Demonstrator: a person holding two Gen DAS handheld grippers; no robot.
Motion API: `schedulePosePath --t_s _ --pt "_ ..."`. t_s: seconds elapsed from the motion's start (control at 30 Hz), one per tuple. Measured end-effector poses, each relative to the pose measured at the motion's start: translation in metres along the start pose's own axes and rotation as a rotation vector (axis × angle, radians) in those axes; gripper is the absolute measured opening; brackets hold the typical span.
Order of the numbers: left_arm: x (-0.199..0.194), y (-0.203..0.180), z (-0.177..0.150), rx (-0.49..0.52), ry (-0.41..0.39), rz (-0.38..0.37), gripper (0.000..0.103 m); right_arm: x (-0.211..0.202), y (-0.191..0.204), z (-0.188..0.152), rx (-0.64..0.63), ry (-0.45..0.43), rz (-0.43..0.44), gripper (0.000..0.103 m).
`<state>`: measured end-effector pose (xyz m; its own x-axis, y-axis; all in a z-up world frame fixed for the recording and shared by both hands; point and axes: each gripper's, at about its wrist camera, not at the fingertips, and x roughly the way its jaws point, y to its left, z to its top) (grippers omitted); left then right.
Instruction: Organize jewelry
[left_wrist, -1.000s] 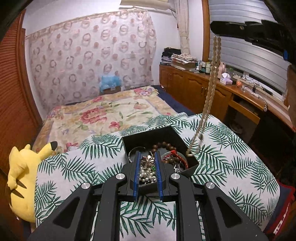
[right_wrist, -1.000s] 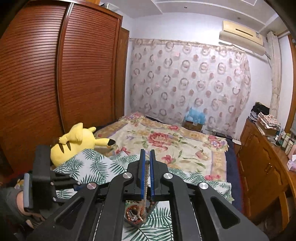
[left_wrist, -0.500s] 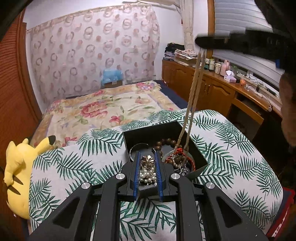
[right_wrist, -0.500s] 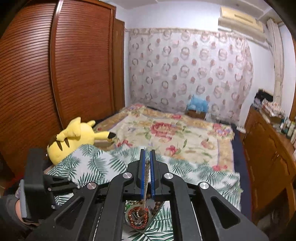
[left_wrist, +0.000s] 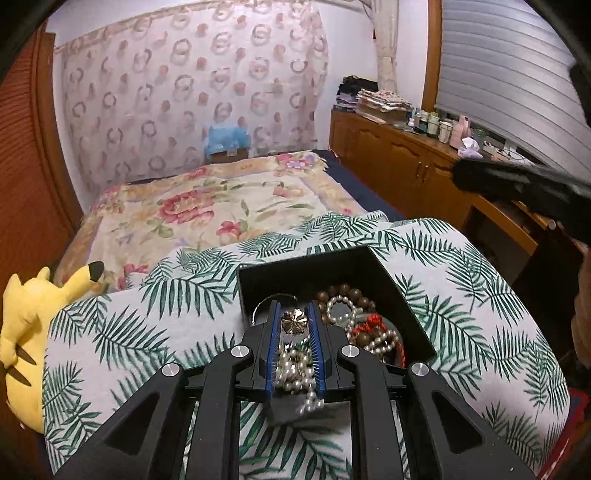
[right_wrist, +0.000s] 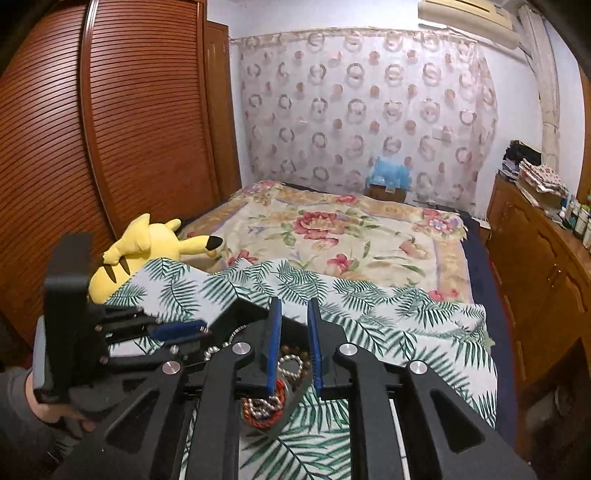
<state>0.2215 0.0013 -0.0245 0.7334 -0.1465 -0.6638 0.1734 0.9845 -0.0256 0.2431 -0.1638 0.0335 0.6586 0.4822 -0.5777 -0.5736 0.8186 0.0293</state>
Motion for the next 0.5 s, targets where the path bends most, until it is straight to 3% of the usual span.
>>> schedulePosePath --t_s 0.17,0.27,0.43,0.5 --pt "0.008 -0.004 0.000 -0.005 0.008 -0.005 0.016 -0.005 -0.006 -0.013 0.011 -0.003 -0.012 0.016" --pt "0.009 -0.005 -0.003 -0.016 0.011 -0.010 0.031 -0.009 -0.006 -0.019 0.014 -0.012 -0.020 0.016" --pt "0.000 -0.006 -0.011 -0.025 0.004 -0.011 0.037 -0.020 -0.005 -0.030 0.032 -0.035 -0.030 0.016" --pt "-0.008 -0.006 -0.016 -0.031 -0.001 -0.008 0.053 -0.024 -0.002 -0.037 0.031 -0.044 -0.039 0.016"
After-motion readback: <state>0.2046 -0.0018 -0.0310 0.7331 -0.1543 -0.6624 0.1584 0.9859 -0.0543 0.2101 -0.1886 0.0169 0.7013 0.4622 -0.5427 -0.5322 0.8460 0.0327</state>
